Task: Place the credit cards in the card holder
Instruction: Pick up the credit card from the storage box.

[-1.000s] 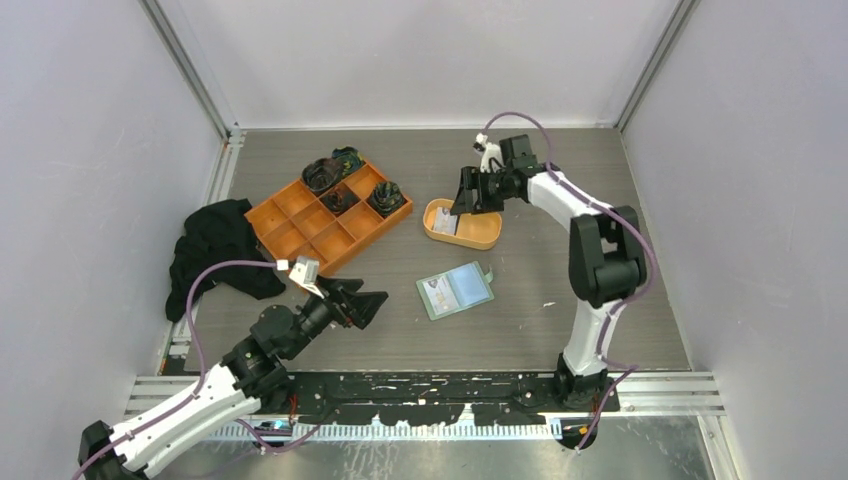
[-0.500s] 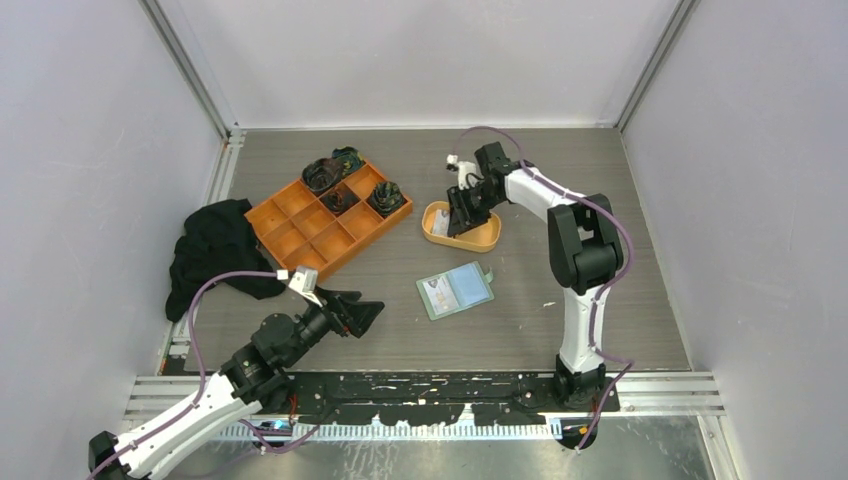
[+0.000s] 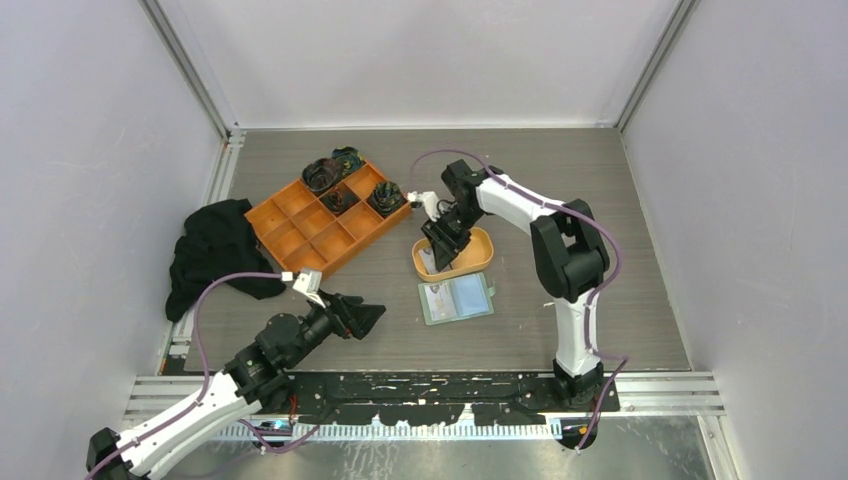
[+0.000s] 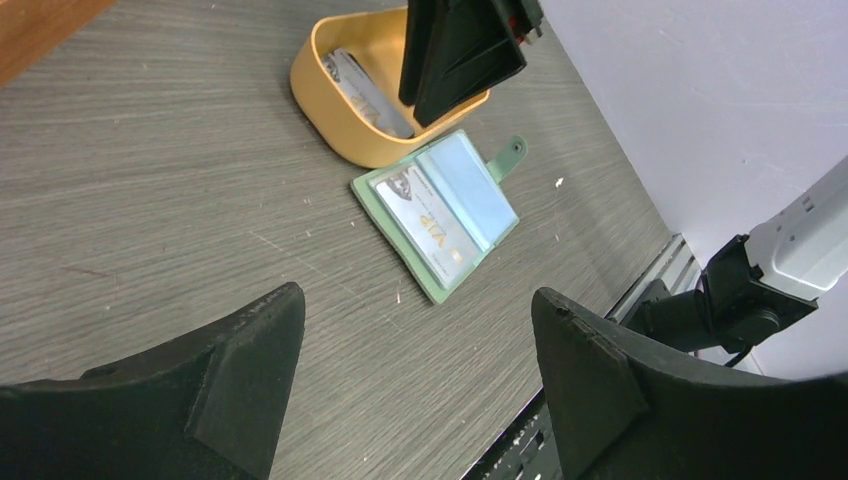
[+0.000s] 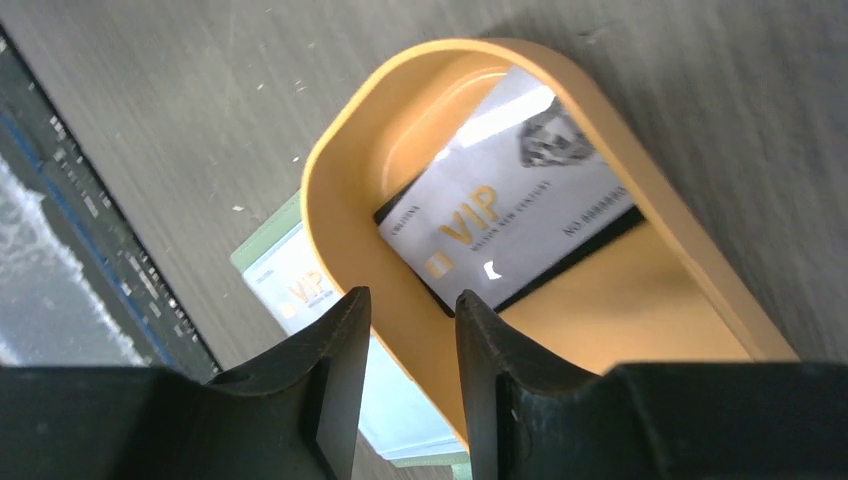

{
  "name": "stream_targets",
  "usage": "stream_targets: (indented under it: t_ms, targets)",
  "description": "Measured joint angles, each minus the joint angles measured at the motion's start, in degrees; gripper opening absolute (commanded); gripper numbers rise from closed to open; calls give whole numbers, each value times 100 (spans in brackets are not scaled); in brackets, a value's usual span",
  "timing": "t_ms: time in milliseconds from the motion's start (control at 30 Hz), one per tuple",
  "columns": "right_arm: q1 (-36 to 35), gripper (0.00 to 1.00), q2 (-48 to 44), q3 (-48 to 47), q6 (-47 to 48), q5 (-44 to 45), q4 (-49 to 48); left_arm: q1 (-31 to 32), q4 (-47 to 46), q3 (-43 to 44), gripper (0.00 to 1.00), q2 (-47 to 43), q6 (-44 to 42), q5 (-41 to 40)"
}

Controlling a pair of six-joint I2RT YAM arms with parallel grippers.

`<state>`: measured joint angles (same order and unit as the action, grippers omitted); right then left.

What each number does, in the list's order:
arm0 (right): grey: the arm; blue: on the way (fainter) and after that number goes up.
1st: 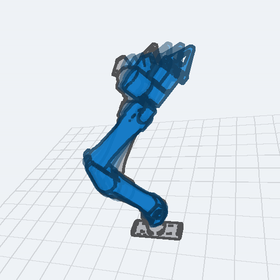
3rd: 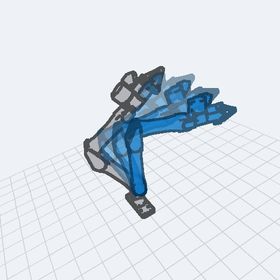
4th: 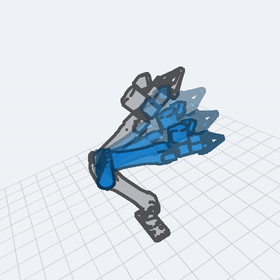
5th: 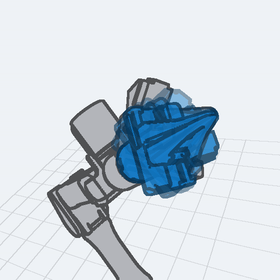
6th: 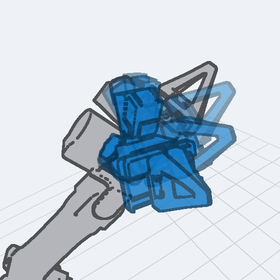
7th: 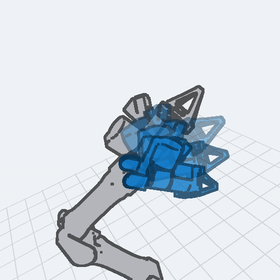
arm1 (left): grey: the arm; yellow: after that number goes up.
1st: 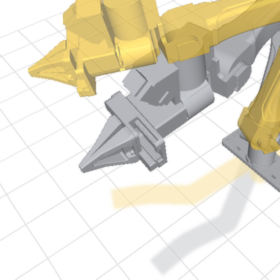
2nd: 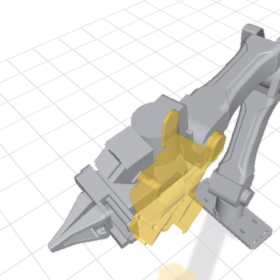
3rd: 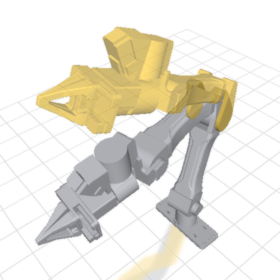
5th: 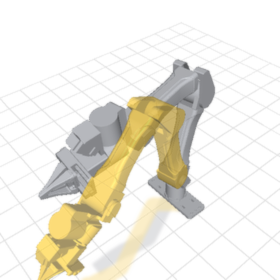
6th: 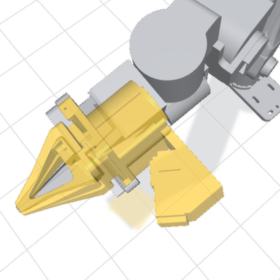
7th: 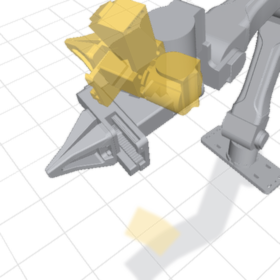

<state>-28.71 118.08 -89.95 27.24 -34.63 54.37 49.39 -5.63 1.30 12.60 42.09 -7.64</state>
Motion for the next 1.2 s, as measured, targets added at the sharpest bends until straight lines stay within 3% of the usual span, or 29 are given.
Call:
stream_targets:
  t_ms: [267,533,833,1200]
  targets:
    - [234,56,-1130,1193,-1705,450,-1685,0,-466,-37,80,684,245,-170]
    - [289,57,-1023,1563,-3049,782,-2798,-2,-1248,442,53,3104,581,-238]
    - [295,55,-616,1558,-3355,879,-3051,-221,-1519,1580,47,5195,750,-256]
    - [297,51,-487,1543,-3521,374,-3121,-874,-2037,2354,40,7189,859,542]
